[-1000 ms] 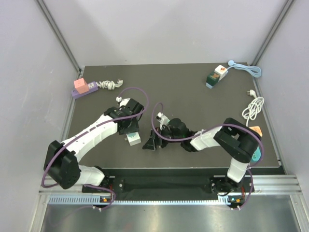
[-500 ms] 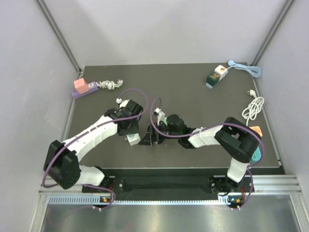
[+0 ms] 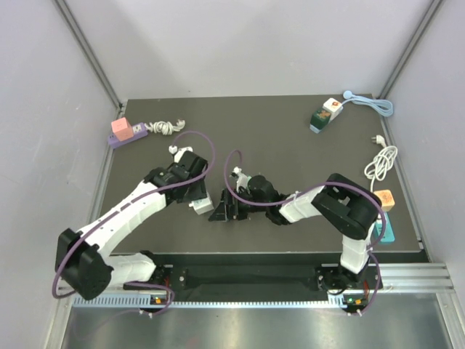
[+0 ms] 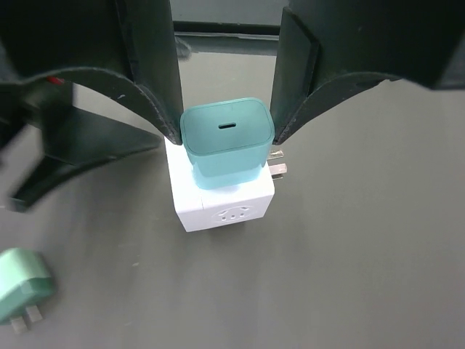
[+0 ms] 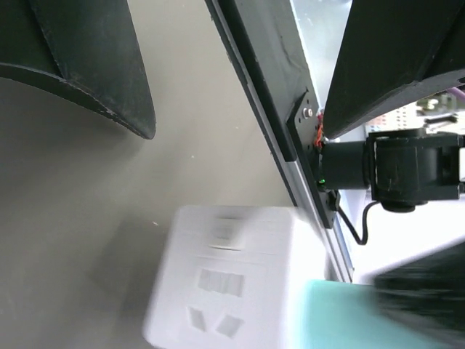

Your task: Pull the plug off the socket

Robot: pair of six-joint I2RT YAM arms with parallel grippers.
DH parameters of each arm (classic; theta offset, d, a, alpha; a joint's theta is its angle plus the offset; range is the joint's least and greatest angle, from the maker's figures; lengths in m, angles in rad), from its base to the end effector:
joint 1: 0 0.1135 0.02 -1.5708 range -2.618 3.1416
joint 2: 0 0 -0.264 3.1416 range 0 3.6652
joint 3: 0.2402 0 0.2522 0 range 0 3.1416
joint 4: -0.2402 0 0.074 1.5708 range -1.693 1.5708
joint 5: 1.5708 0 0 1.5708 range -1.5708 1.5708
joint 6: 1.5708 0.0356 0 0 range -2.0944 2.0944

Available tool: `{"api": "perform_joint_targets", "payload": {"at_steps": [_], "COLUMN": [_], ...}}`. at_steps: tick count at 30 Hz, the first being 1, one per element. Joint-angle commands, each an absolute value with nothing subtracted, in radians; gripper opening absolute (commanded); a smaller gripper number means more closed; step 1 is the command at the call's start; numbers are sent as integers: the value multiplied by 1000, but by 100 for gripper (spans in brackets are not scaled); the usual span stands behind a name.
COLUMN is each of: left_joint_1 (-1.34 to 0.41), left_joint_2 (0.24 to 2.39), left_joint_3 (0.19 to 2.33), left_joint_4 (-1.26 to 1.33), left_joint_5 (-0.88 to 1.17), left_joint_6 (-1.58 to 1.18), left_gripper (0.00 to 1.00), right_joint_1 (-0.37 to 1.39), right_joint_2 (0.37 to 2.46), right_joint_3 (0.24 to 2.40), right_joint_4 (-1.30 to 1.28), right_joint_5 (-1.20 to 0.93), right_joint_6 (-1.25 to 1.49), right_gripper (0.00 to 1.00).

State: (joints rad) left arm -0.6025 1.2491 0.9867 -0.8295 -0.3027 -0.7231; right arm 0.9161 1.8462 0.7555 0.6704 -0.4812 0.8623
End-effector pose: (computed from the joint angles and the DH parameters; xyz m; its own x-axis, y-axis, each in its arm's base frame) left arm 0.2025 -0.1264 0.2625 -0.8313 -0.1948 -0.5206 -0.1631 0.9808 -0.1066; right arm 0.2028 0.2912 0.1349 -0.8910 -0.0552 -0.4507 -0.4363 0.3789 0.8161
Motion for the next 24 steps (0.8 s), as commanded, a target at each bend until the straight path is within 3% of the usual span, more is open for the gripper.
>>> {"api": "perform_joint_targets", "payload": {"at_steps": [1,16,22,24], "left_joint_1": [-598,-598,-598,-598], "left_joint_2": [1158,1054,1049,1048], "left_joint_3": [989,954,954,953], "left_joint_4": [-773,-686,-680,-677], "left_joint_5": [-287,-230,-209,-206], "left_joint_6": [-712,-678,-670,-670], "left_gripper": [0,0,0,0], "right_joint_1": [917,890,865,859], "right_joint_2": [1870,1815,1821,1833], "right_joint_3": [802,839,857,868], "right_joint_4": [755,709,738,730], "right_joint_5": [-495,-463,-468,-469], "right_joint_6": [923,910,922,920], "right_gripper": [97,95,87,81]}}
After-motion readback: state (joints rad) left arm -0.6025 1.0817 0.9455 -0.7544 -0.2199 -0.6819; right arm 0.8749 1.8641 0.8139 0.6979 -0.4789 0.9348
